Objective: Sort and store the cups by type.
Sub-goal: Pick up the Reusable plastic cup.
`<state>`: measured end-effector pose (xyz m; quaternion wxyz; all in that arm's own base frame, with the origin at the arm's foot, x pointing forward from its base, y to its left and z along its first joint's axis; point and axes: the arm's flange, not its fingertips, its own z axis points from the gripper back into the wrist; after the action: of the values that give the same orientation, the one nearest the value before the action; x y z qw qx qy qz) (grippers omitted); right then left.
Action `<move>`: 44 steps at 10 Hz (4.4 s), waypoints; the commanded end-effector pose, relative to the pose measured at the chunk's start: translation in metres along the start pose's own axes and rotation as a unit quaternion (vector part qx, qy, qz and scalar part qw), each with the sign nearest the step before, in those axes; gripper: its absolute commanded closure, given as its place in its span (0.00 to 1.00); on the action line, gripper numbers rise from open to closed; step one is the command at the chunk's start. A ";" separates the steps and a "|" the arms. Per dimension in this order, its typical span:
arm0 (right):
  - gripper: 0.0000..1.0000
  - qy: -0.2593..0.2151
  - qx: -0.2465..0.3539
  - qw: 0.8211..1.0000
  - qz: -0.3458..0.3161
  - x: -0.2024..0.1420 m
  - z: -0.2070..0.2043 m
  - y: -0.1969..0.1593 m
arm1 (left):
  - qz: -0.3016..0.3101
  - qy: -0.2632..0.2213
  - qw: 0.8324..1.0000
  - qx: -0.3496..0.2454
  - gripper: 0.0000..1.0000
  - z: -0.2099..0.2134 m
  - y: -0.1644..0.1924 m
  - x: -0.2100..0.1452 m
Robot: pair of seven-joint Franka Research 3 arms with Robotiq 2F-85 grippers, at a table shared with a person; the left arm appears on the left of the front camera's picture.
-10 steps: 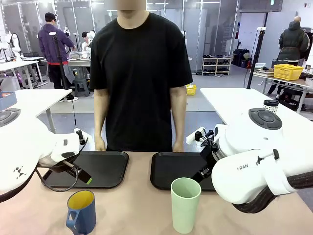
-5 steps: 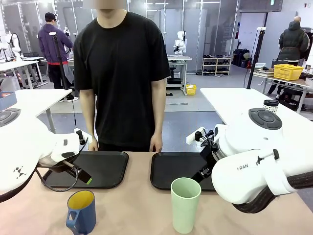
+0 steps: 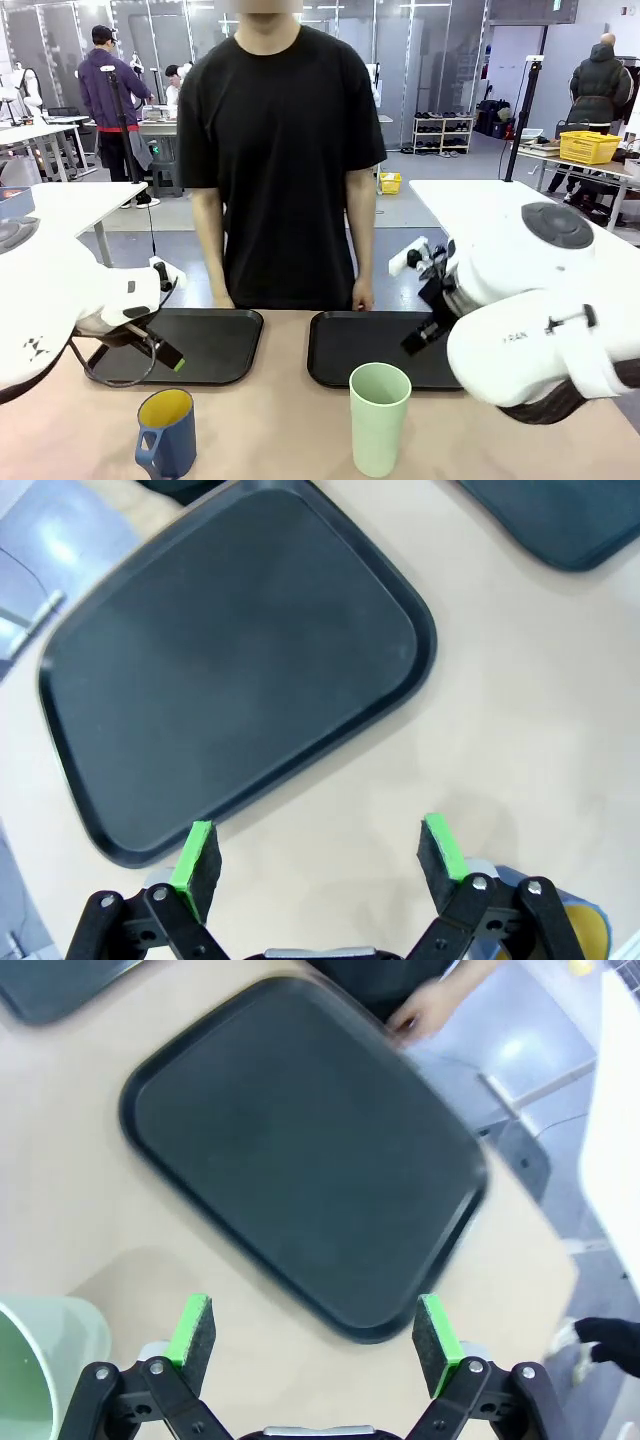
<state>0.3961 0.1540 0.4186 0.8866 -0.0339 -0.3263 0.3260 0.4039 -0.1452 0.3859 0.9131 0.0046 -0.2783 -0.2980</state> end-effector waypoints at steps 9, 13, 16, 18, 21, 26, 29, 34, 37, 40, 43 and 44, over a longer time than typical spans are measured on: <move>0.00 -0.020 -0.117 0.992 0.038 0.021 0.153 0.054 | -0.067 -0.094 0.987 0.108 0.00 0.141 -0.046 0.014; 0.00 -0.032 -0.121 0.991 0.047 0.042 0.164 0.042 | -0.051 -0.097 0.989 0.097 0.00 0.147 -0.031 0.051; 0.00 -0.016 -0.089 0.995 0.043 0.029 0.145 -0.013 | -0.011 -0.066 0.995 0.072 0.00 0.125 0.028 0.042; 0.00 0.042 -0.058 0.997 0.001 0.014 0.124 -0.054 | 0.030 -0.035 0.996 0.077 0.00 0.102 0.080 0.025; 0.00 0.097 -0.031 0.995 0.006 -0.015 0.089 -0.105 | -0.004 0.005 0.998 0.059 0.00 0.061 0.126 -0.001; 0.00 0.100 0.047 0.988 -0.104 -0.050 0.061 -0.137 | 0.111 0.035 0.993 0.036 0.00 0.023 0.159 -0.025; 0.00 0.088 0.072 0.978 -0.175 -0.054 0.045 -0.142 | 0.138 0.034 0.990 0.021 0.00 0.013 0.160 -0.029; 0.00 0.100 0.068 0.976 -0.180 -0.058 0.047 -0.136 | 0.143 0.040 0.988 0.028 0.00 0.015 0.154 -0.033; 0.00 0.100 0.068 0.976 -0.180 -0.058 0.047 -0.136 | 0.143 0.040 0.988 0.028 0.00 0.015 0.154 -0.033; 0.00 0.100 0.068 0.976 -0.180 -0.058 0.047 -0.136 | 0.143 0.040 0.988 0.028 0.00 0.015 0.154 -0.033; 0.00 0.100 0.068 0.975 -0.186 -0.056 0.045 -0.137 | 0.143 0.040 0.988 0.028 0.00 0.015 0.154 -0.033; 0.00 0.115 0.065 0.984 -0.120 -0.051 0.051 -0.132 | 0.143 0.040 0.988 0.028 0.00 0.015 0.154 -0.033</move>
<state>0.4126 0.0097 0.4606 0.9580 0.0467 -0.2105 0.1890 0.4583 -0.0006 0.4057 0.9574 0.0016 -0.2440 -0.1543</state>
